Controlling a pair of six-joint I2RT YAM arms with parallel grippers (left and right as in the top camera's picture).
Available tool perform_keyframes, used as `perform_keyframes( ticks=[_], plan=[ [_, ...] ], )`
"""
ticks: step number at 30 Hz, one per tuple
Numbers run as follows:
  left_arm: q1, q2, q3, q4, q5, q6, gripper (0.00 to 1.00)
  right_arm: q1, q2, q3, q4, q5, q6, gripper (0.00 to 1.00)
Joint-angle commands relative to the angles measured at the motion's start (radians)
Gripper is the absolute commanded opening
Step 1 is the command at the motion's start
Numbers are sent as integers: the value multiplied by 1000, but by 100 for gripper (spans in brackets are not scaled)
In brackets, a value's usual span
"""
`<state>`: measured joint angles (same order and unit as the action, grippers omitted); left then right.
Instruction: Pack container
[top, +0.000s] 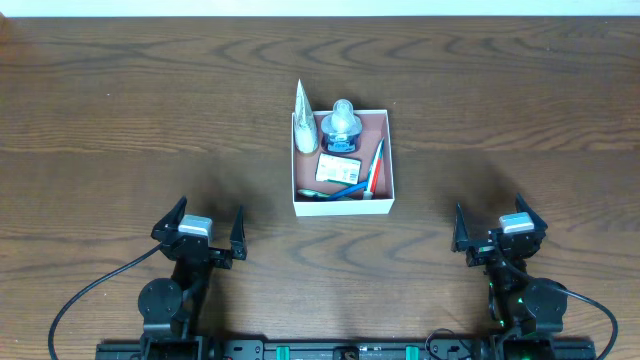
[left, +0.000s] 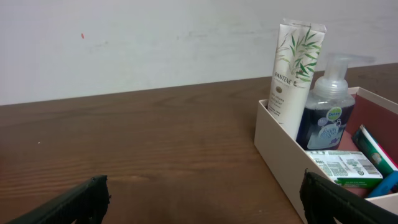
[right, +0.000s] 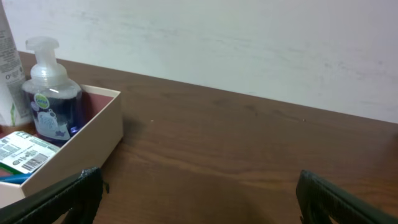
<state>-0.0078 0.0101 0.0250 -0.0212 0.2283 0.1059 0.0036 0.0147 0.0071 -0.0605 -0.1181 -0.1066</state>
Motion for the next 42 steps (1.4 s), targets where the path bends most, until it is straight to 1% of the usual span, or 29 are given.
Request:
perform_keyframes(
  ticks=[1,6,10,12,14,15,20,42],
  plan=[
    [-3,-6,-21,-30,-1,10,98,-10,-10,-2,-6,0,-13,99],
    [-3,-6,-21,-30,-1,10,98,-10,-10,-2,-6,-1,-14,99],
    [-3,-6,-21,-30,-1,10,98,-19,-10,-1,-12,70,-10,99],
    [-3,-6,-21,-30,-1,10,98,-24,-10,-1,-14,101,30,99],
    [-3,-6,-21,-30,-1,10,98,-25,-10,-1,-14,142,135,99],
    [-3,-6,-21,-30,-1,10,98,-25,-10,-1,-14,146,163,99],
    [-3,-6,-21,-30,-1,10,98,-25,-10,-1,-14,143,134,99],
    [-3,-6,-21,-30,-2,10,98,-25,-10,-1,-12,144,135,99]
  ],
)
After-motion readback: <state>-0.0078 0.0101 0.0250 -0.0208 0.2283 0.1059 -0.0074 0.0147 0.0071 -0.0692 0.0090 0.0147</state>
